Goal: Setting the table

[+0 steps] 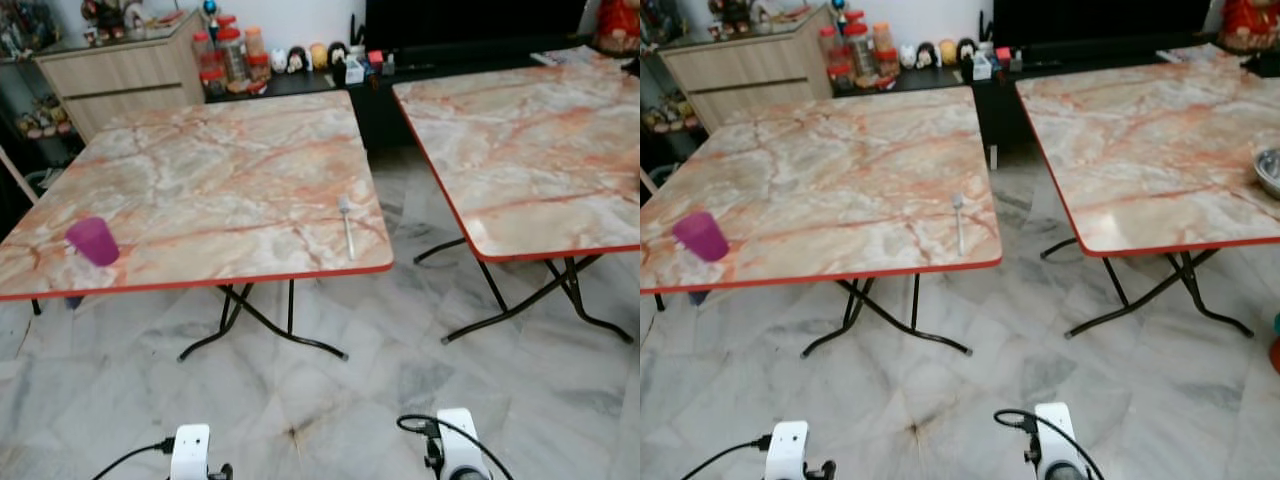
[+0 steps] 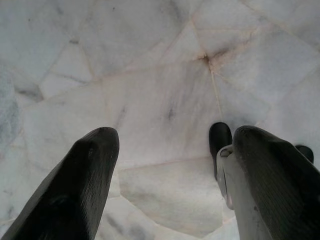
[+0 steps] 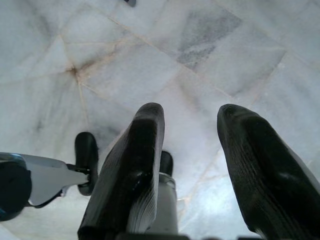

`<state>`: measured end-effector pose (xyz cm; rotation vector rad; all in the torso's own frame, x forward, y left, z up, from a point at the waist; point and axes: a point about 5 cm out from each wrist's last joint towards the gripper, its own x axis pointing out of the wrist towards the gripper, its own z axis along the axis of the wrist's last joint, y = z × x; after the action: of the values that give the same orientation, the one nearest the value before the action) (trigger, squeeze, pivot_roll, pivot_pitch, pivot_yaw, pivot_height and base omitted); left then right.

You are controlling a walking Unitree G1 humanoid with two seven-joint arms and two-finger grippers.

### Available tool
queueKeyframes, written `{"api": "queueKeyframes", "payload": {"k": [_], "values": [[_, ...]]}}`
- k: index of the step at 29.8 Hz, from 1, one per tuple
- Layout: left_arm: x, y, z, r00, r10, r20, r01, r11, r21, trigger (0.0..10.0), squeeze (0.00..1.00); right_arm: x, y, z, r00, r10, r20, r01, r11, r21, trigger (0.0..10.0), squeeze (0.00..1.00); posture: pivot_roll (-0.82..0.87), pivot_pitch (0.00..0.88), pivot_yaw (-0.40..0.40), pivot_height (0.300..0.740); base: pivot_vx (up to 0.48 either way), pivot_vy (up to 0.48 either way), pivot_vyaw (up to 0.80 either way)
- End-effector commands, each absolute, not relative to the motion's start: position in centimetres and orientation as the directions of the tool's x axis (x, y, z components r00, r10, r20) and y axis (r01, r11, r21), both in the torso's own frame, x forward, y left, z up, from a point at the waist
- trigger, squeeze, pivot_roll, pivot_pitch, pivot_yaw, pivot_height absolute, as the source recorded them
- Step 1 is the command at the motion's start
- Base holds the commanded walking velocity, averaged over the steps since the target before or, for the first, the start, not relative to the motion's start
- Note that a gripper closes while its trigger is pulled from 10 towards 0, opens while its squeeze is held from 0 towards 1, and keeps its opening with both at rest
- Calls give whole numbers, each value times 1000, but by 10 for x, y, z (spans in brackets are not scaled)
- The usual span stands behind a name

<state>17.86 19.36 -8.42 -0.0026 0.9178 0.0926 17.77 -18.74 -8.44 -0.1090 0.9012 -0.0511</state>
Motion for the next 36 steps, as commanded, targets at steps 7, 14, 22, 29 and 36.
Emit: {"api": "queueKeyframes", "payload": {"k": [7,14,22,29,36], "values": [[177,198,-85,588,83,-805,-71,996,51,10000,0,186,-184,-81,633,-77,-770,0,995,-99,10000,0,13,0,91,740,241,0,0],[177,198,-85,587,84,-805,-68,996,54,10000,0,187,-180,-82,627,-68,-776,14,997,-76,10000,0,23,0,91,740,412,0,273],[176,200,-85,586,85,-806,-63,996,59,10000,0,186,-177,-82,629,-57,-776,-12,996,-83,10000,0,25,0,97,740,429,0,0],[176,200,-85,585,82,-807,-57,997,60,10000,0,185,-178,-83,626,-68,-777,19,997,-72,10000,0,24,0,99,740,431,0,0],[176,199,-85,586,79,-807,-52,997,60,10000,0,186,-180,-82,630,-67,-773,12,997,-77,10000,0,24,0,95,740,430,0,0]]}}
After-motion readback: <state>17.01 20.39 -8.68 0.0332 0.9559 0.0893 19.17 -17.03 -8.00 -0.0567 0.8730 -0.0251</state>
